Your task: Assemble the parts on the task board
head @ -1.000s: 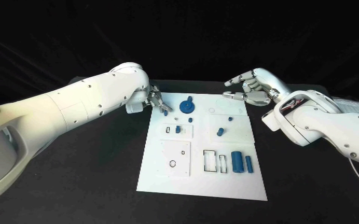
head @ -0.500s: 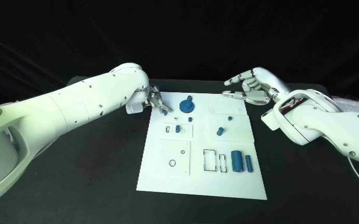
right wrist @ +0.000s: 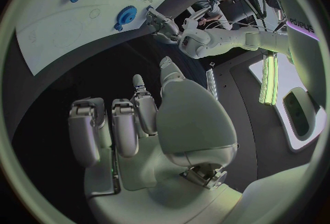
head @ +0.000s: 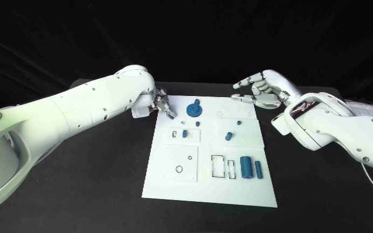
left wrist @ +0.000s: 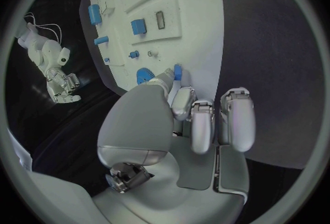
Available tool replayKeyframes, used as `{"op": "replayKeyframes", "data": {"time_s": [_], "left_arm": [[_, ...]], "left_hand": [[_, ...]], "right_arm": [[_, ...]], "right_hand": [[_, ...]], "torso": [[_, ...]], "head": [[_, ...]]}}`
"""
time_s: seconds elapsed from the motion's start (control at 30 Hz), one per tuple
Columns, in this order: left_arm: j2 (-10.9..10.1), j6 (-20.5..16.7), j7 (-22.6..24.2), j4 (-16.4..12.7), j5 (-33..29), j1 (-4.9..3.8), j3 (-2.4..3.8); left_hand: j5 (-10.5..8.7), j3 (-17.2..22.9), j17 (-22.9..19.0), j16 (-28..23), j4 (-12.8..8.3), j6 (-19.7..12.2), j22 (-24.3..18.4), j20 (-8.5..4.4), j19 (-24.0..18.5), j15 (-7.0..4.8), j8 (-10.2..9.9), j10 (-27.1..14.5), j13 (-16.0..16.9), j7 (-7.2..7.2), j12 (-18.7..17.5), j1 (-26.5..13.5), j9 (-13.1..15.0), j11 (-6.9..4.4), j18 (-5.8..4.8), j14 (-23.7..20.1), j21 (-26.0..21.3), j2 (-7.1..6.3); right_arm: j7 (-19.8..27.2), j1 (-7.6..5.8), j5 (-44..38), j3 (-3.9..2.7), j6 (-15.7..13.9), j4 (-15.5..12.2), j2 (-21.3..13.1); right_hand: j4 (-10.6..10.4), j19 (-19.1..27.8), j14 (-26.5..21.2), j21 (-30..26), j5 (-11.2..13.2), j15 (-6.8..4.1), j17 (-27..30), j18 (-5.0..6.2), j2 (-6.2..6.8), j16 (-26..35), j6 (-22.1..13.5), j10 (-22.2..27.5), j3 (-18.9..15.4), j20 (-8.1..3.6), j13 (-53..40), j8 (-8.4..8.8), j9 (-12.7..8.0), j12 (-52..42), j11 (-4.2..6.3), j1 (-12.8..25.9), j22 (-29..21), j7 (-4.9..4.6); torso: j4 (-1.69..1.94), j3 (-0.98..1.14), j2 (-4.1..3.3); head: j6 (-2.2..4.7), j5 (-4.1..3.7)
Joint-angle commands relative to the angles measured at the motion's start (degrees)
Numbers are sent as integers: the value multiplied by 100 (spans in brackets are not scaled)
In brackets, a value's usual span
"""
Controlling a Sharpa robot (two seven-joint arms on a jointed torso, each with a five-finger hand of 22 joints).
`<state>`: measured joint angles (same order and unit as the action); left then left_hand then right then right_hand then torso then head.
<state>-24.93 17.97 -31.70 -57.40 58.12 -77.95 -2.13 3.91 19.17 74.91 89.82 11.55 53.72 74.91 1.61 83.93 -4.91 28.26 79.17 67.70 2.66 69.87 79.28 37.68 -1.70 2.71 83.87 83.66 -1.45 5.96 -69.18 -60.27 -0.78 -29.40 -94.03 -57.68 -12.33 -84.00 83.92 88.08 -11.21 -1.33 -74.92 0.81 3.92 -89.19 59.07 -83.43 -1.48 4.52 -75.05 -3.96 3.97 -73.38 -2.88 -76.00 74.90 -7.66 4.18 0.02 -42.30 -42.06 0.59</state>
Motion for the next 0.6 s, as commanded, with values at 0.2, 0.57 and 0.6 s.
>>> {"op": "replayKeyframes", "data": {"time_s": [0.2,0.57,0.6], "left_arm": [[-133,-236,208,-189,-319,3,0],[-804,-963,8,-1277,-591,8,0],[-877,-1060,-17,-1405,-598,17,-1]], "left_hand": [[3,898,1509,18,-263,-46,522,0,121,32,101,9,14,6,-29,-93,343,29,-24,613,-32,-166],[-5,1373,1509,18,-302,-35,536,-10,129,19,240,39,27,-20,-6,-372,532,7,-25,613,-34,-335],[-5,1409,1509,18,-312,-33,545,-13,133,15,254,44,33,-25,1,-386,547,2,-27,613,-29,-356]], "right_arm": [[44,9,-6,0,95,24,19],[50,14,19,0,107,18,-12],[49,14,19,0,108,17,-15]], "right_hand": [[0,-392,564,-37,-34,3,-1336,16,-48,24,3,46,-37,24,-594,-2,3,23,6,12,1121,-4],[4,-377,557,-53,-40,3,-1308,22,-50,41,1,56,-50,23,-580,-2,3,46,5,-1,1093,-5],[4,-377,557,-53,-40,3,-1308,22,-50,41,1,56,-50,23,-580,-2,3,47,5,-1,1093,-5]], "torso": [[1,7,4],[13,5,11],[15,4,12]], "head": [[-5,1],[9,25],[7,20]]}}
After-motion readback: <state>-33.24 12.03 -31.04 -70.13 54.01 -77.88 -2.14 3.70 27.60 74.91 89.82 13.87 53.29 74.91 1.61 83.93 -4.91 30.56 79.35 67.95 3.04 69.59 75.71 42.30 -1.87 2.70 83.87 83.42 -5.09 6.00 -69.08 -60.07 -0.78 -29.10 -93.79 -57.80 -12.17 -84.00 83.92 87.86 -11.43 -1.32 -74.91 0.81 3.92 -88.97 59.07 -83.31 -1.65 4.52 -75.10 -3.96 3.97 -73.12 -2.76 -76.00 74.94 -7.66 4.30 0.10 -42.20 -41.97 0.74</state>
